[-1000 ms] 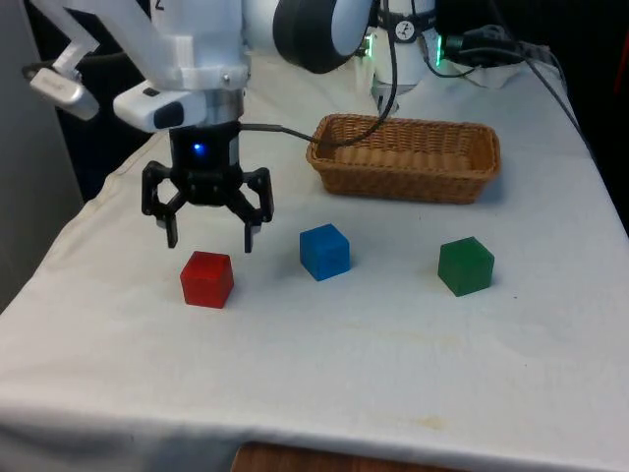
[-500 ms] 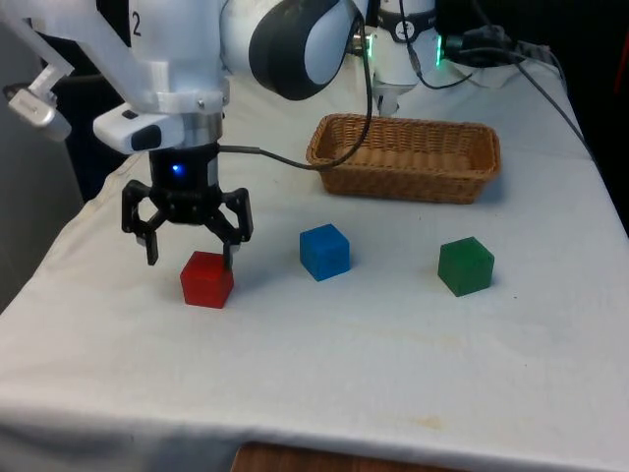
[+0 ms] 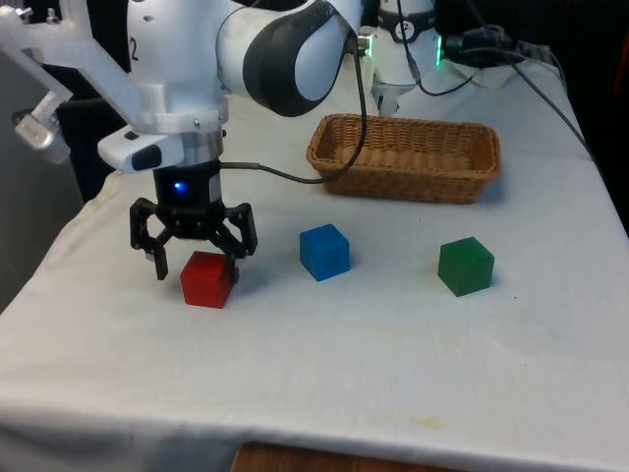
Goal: Pick up exactly two blocks and place them into the basket.
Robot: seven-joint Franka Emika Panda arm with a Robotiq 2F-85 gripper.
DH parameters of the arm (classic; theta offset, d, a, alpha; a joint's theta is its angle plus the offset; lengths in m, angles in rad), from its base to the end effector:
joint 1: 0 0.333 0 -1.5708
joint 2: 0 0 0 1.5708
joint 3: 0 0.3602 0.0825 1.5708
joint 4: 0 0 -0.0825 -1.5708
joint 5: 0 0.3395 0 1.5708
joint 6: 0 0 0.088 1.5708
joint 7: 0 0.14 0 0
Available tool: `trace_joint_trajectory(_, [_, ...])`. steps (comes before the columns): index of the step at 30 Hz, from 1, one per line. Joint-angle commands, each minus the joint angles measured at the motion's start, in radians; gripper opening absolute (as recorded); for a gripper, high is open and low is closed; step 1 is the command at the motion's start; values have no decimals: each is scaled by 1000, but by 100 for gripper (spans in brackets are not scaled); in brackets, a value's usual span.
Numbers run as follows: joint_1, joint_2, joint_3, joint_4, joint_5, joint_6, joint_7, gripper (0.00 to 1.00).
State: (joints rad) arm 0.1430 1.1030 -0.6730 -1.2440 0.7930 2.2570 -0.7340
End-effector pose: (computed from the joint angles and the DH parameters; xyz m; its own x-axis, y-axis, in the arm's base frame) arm 0.7389 -0.2028 0.1905 0.9856 0.0691 0.1541 0.0636 -0.9972 0.0400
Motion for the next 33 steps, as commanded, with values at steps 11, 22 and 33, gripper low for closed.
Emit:
trace_joint_trajectory(11, [-14, 4, -1, 10, 16, -10, -4, 20])
trace_joint_trajectory(22, [-16, 4, -1, 9, 19, -10, -4, 0])
trace_joint_trajectory(33, [40, -90, -48, -85, 11, -37, -3, 0])
